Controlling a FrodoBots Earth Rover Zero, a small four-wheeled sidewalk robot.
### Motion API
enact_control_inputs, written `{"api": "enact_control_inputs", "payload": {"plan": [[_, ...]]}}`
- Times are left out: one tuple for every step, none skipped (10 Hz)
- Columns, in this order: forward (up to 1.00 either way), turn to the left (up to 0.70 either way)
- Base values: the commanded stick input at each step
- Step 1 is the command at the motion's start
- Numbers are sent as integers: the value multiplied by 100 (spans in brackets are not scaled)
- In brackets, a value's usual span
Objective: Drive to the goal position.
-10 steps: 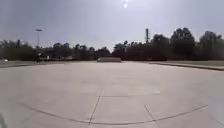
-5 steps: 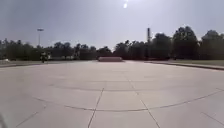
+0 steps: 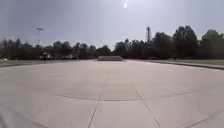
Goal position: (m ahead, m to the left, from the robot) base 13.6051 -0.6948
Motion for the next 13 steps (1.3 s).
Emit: {"api": "enact_control_inputs", "payload": {"plan": [[100,0],[100,0],[100,0],[100,0],[100,0],[100,0],[100,0],[100,0],[100,8],[100,27],[100,40],[100,40],[100,27]]}}
